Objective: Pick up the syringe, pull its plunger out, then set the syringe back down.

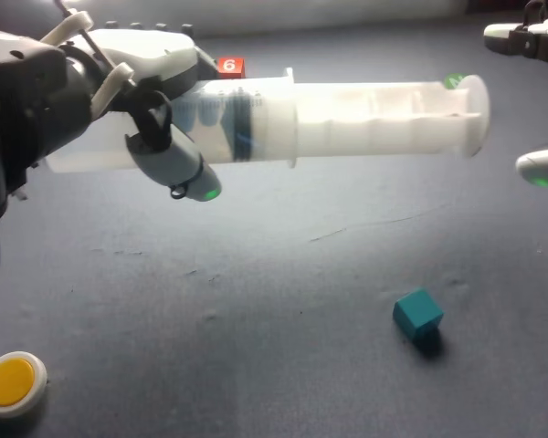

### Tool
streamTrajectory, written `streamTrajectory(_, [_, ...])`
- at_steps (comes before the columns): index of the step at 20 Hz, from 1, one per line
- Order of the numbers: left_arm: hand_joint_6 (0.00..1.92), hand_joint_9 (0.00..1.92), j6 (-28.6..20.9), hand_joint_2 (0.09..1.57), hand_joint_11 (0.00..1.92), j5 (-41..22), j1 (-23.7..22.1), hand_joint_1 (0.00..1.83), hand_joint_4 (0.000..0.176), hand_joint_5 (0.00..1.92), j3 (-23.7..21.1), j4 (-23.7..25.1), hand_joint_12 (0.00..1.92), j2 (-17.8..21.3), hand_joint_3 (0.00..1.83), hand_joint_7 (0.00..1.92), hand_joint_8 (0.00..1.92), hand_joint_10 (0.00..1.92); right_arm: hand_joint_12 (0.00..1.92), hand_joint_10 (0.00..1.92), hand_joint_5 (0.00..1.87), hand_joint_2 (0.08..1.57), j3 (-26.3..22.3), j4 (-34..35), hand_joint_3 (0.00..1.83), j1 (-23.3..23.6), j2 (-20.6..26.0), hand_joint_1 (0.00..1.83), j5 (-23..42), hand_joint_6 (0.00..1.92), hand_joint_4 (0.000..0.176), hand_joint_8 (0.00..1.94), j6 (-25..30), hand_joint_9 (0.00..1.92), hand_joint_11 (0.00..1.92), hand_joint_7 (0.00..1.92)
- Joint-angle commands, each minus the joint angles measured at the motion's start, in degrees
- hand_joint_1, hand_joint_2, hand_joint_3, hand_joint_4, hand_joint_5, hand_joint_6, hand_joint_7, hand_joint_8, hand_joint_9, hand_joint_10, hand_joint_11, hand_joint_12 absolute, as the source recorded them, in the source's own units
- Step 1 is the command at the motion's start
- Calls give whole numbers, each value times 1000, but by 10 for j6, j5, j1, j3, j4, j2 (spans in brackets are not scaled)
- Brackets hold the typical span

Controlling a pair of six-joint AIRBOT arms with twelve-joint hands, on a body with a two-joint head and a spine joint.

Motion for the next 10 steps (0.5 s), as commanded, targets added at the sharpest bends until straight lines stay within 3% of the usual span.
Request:
streamTrajectory(1, [1547, 605, -4, 1308, 459, -4, 0, 1106, 0, 583, 3, 28, 1637, 8, 1, 704, 1500, 1412, 837, 3, 177, 1088, -2, -7, 0, 6, 9, 672, 79, 4, 0, 2, -8, 262, 0, 243])
streamTrajectory(4, [1516, 608, -18, 1300, 460, -18, 19, 1113, 0, 595, 4, 28, 1638, 20, 0, 719, 1493, 1427, 830, 5, 210, 1098, -7, -38, 3, -7, 22, 726, 80, 10, 0, 6, -36, 274, 0, 263])
streamTrajectory(10, [1551, 606, -79, 1308, 463, -37, 72, 1108, 0, 572, 3, 45, 1651, 23, 1, 714, 1497, 1420, 787, 2, 197, 1133, -7, -38, 4, -22, 23, 782, 102, 1, 0, 3, -33, 266, 0, 260])
